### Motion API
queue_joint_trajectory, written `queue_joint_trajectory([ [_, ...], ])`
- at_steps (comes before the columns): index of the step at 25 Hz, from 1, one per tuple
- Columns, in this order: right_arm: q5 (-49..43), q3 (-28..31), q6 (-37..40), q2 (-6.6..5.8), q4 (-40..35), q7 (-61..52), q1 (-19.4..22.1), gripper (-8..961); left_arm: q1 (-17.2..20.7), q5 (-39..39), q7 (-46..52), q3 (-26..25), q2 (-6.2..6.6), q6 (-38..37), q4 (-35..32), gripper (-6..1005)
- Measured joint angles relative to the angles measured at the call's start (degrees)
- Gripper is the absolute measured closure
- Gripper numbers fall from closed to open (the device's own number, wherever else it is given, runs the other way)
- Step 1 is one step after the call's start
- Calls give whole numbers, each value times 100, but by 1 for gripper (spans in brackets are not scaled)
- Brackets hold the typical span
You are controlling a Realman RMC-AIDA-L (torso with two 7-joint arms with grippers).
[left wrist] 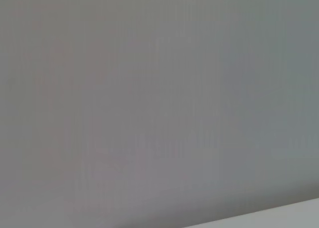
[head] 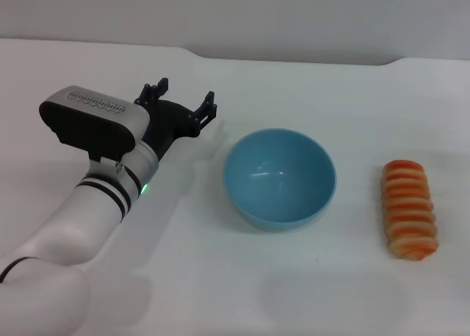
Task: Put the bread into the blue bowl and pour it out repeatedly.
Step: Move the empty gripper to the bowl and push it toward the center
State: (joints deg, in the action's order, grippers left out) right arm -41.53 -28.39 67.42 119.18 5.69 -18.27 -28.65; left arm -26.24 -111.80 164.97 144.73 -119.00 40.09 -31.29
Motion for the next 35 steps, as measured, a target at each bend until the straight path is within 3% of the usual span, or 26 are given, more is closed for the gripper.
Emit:
queue_joint_trajectory([
  [11, -5, 61, -21, 0, -8, 6, 29, 230, 50, 1, 0, -22, 9, -31, -5, 152],
  [14, 8, 62, -29, 0, -8, 8, 35, 232, 62, 0, -2, -333, 59, -486, -315, 152],
  [19, 35, 62, -23, 0, -21, 8, 79, 234, 6, -291, -25, -1452, 256, -1918, -1020, 151],
  [24, 39, 62, -25, -7, -62, 9, 108, 237, -3, -1239, -97, -2933, 392, -3782, -1958, 151],
  [29, 40, 62, -32, -9, -100, 9, 102, 239, 42, -1757, -615, -4284, 356, -5434, -2734, 152],
  [32, 27, 62, -32, -9, -131, 9, 100, 241, -49, -1781, -1267, -5406, 220, -6952, -3149, 151],
  [35, 23, 62, -36, -9, -136, 9, 91, 242, -154, -1753, -1717, -6023, 143, -7847, -3310, 151],
])
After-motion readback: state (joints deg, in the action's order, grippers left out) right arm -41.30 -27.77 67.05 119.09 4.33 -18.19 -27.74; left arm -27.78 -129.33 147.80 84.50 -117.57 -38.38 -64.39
